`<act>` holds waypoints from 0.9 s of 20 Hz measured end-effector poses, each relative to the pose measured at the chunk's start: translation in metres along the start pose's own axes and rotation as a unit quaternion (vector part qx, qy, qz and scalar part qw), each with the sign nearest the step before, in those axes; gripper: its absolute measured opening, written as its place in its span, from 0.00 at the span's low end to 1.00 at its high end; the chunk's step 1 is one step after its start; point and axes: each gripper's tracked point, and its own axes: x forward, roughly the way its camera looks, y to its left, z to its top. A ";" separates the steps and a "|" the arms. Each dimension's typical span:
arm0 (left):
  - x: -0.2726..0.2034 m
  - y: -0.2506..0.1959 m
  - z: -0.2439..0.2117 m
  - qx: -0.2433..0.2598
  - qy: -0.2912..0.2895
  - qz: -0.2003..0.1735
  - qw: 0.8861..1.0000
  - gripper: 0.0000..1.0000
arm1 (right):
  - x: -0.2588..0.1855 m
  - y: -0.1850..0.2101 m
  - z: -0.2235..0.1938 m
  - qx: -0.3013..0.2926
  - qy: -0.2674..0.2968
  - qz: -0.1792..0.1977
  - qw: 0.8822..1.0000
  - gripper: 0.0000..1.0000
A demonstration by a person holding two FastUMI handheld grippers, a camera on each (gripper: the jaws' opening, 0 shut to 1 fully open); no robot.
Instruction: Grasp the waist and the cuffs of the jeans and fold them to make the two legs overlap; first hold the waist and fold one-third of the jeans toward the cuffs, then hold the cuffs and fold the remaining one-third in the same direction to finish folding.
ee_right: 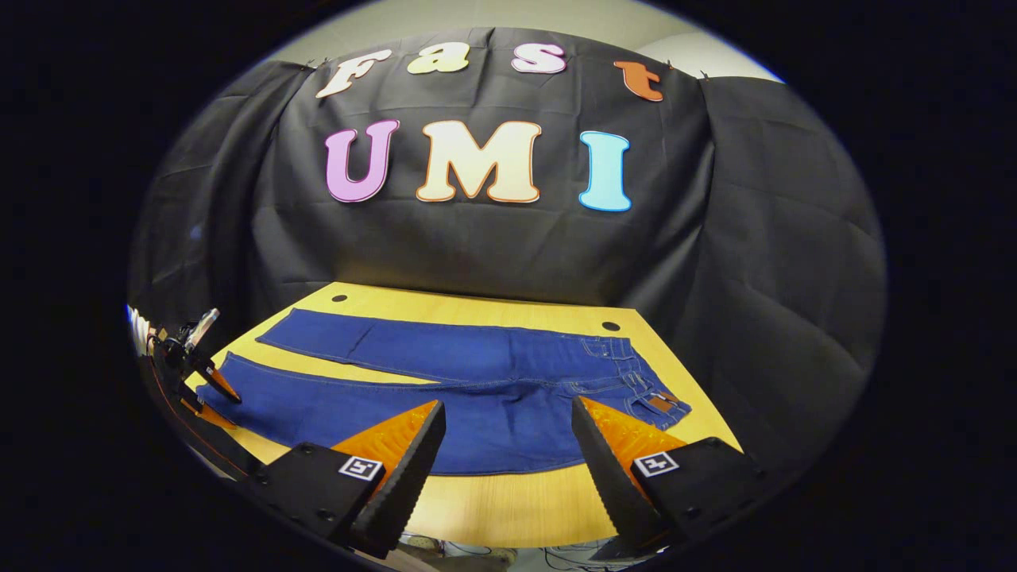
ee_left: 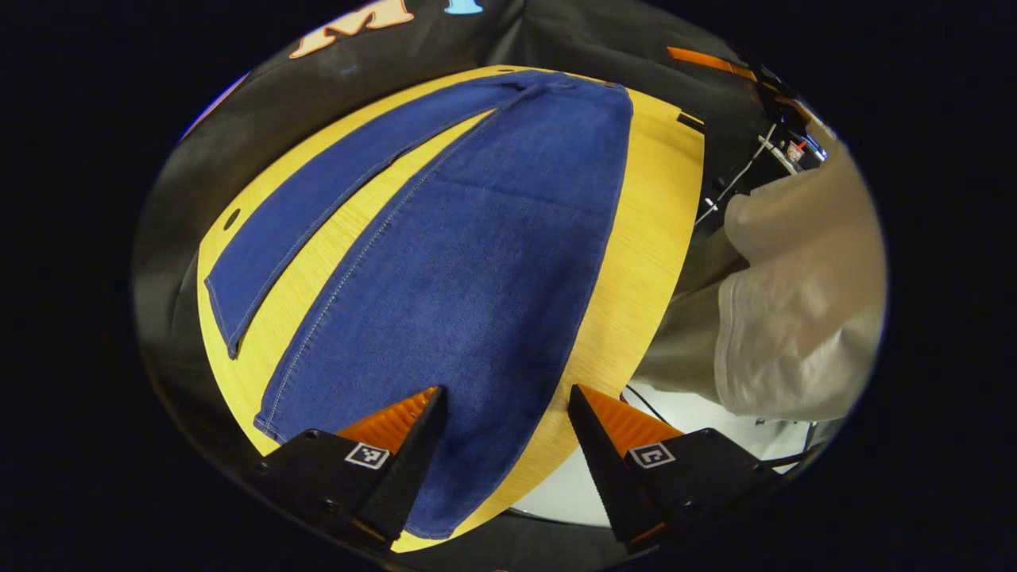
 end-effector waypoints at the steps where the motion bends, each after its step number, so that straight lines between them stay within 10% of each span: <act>1: 0.001 0.001 -0.002 -0.006 0.005 0.001 1.000 0.93 | 0.001 0.000 0.000 -0.001 0.001 0.000 1.000 0.99; 10: 0.004 0.000 0.000 -0.006 0.020 -0.002 1.000 0.78 | 0.030 0.011 -0.002 0.017 0.009 0.019 1.000 0.99; 12: 0.006 0.006 0.005 -0.027 0.029 0.012 0.999 0.65 | 0.035 0.013 -0.002 0.017 0.012 0.028 0.999 0.98; 13: 0.011 0.008 0.005 -0.027 0.033 0.018 0.999 0.34 | 0.037 0.014 -0.002 0.014 0.015 0.033 0.999 0.99; 15: 0.009 0.011 0.008 -0.012 0.035 0.023 0.999 0.16 | 0.043 0.015 -0.008 0.005 0.026 0.049 0.998 0.99; 18: 0.011 0.014 0.014 0.003 0.039 0.022 0.999 0.07 | 0.054 0.017 -0.019 -0.026 0.050 0.092 0.994 0.99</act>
